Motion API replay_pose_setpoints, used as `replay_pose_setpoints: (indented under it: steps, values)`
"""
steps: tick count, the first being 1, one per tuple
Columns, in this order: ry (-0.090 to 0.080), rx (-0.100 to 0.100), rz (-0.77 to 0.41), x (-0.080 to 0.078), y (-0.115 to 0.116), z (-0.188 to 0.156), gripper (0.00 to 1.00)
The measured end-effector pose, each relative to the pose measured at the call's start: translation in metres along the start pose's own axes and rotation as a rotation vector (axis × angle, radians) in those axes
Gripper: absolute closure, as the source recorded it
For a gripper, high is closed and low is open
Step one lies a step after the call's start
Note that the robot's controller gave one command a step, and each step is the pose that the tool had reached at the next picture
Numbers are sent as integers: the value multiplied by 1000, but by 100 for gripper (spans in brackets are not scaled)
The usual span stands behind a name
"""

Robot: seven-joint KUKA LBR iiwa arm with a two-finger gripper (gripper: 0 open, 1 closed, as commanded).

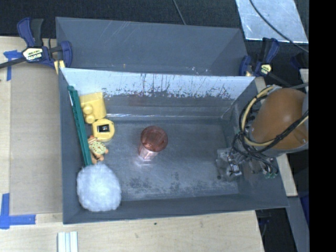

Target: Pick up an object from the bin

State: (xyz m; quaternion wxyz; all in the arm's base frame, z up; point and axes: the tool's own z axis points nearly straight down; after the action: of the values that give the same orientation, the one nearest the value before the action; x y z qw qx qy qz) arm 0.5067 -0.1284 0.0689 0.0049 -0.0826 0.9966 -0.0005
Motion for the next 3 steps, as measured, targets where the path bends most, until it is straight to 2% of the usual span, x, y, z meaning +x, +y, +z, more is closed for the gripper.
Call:
replay_pose_setpoints:
  steps: [1,2,3]
  values:
    - [-3,1,19,-6,-1,-2,100]
    - [-3,2,-169,6,3,-21,100]
    - [-4,3,-243,7,3,-23,100]
